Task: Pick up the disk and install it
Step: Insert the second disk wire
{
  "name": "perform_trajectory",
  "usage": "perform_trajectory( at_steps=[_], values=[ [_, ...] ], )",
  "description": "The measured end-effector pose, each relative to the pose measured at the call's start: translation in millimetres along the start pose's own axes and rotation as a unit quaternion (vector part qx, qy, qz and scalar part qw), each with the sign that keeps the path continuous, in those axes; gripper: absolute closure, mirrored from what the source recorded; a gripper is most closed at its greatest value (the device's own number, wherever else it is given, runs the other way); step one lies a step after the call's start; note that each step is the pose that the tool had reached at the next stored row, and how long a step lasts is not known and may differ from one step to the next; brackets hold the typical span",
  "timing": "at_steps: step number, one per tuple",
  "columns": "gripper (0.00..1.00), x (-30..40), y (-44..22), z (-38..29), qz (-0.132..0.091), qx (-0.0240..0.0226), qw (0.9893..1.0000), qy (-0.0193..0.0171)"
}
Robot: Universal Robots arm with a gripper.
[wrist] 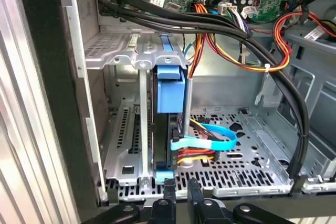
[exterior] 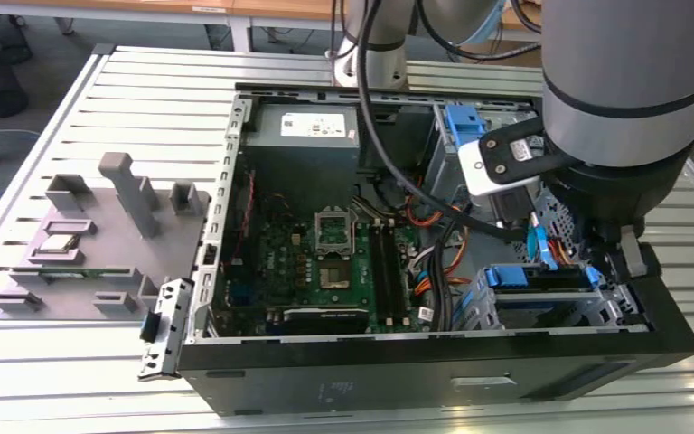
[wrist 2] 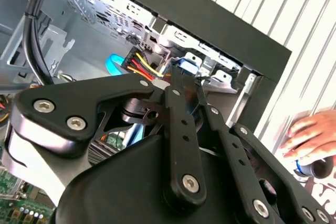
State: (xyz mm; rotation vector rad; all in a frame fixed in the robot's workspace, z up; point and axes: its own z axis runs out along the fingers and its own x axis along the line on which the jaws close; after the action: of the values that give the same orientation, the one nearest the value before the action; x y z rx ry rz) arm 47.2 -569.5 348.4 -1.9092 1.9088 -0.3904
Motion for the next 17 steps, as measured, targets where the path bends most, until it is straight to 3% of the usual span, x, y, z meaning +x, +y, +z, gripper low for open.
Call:
perform_trajectory(
  at_steps=[2,8,10,11,14,17],
  values=[
    [0.76,-0.3,-1.7,-3.1,0.0,0.0,1.0,0.0],
    [0.76,-0.4,-1.9,-3.4,0.0,0.0,1.0,0.0],
    [0.76,-0.4,-1.9,-3.3,0.0,-0.0036,1.0,0.0001],
    [0.76,-0.3,-2.0,-3.2,0.001,-0.01,0.9999,0.0003],
    [0.76,-0.2,-2.6,-2.3,0.003,-0.0369,0.9993,0.0009],
    [0.76,-0.2,-3.3,-1.4,0.006,-0.0643,0.9979,0.0015]
  ],
)
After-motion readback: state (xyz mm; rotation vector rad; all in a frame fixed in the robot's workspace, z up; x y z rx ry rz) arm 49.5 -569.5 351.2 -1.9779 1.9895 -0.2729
